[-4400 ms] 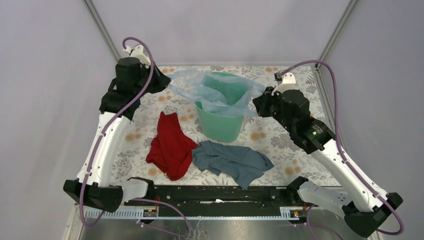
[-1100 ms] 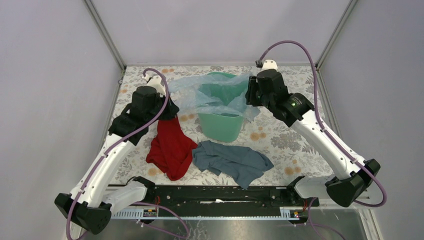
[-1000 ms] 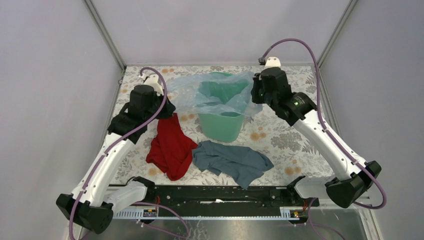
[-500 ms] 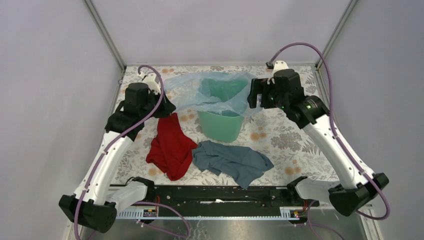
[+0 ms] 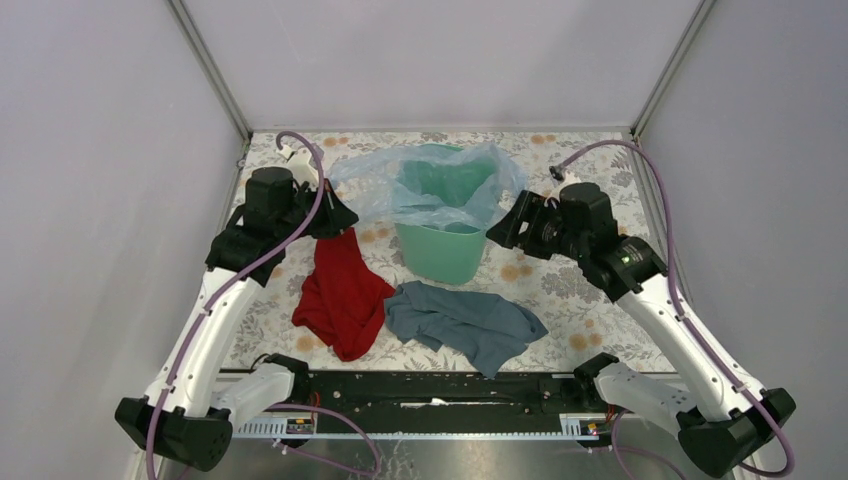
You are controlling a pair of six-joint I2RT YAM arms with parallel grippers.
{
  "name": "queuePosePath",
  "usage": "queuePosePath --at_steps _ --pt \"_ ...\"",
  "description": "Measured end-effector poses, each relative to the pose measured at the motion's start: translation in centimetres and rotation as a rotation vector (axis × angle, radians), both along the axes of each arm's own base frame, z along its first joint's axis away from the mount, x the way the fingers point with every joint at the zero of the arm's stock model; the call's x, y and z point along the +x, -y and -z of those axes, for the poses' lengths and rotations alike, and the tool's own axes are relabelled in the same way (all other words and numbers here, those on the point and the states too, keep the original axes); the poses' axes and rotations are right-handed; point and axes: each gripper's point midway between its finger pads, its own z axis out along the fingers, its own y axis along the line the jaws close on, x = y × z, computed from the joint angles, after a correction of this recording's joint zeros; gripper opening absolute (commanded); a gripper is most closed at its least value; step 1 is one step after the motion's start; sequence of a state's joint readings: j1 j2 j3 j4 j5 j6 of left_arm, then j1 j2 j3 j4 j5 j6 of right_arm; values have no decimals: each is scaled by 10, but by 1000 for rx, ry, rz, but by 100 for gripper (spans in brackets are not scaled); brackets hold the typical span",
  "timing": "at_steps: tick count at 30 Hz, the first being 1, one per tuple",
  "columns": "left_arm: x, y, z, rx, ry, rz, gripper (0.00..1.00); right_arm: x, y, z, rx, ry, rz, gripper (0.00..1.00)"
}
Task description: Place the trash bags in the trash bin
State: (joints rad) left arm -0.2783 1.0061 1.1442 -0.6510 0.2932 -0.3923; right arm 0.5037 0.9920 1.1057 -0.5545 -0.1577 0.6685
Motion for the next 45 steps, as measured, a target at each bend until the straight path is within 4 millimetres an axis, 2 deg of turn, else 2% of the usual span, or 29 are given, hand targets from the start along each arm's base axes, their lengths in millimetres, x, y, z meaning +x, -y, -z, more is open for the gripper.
queuePosePath --at_steps 1,2,4,7,10,13,15,17,18,19,22,29,33,36,38,40,41,45 --pt "-1 0 -1 -2 3 2 0 0 1 10 -4 -20 13 68" --pt "-2 0 -2 -3 5 3 0 0 3 17 -8 -29 27 76" --pt "-3 0 -3 -5 10 3 0 0 7 17 -6 -18 53 85" --pt "-6 0 -6 -9 17 6 0 0 7 -3 39 53 53 88" --pt "-7 0 -9 -12 22 10 0 4 2 -18 80 104 44 87" --pt "-7 0 -9 -13 22 10 0 10 -3 -18 90 107 36 64" --pt "-7 0 -9 -13 20 10 0 13 -5 -14 87 99 34 40" --pt "-7 0 -9 -12 19 9 0 14 -5 -13 81 96 35 10" --pt "-7 0 -8 -11 19 8 0 15 -4 -12 77 98 41 0" --pt "-7 -1 -8 -10 19 7 0 15 -3 -12 66 109 41 0" --pt "-8 -4 -7 4 9 -7 0 10 3 -8 46 128 37 0" --pt "-12 -8 -8 21 6 -19 0 -22 15 4 -2 205 -55 0" --pt "-10 -6 -1 9 -14 -24 0 -30 16 30 -17 175 -80 0" --pt "-2 -3 15 4 -56 -33 0 -27 15 60 -43 129 -77 3" --pt "8 0 30 4 -98 -41 6 -20 16 77 -73 97 -61 7" --pt "21 4 44 6 -135 -50 20 -12 16 90 -103 71 -49 10" --pt "27 5 50 7 -147 -55 25 -8 16 95 -122 64 -47 14" --pt "37 9 61 8 -170 -56 47 -6 17 100 -175 57 -75 54"
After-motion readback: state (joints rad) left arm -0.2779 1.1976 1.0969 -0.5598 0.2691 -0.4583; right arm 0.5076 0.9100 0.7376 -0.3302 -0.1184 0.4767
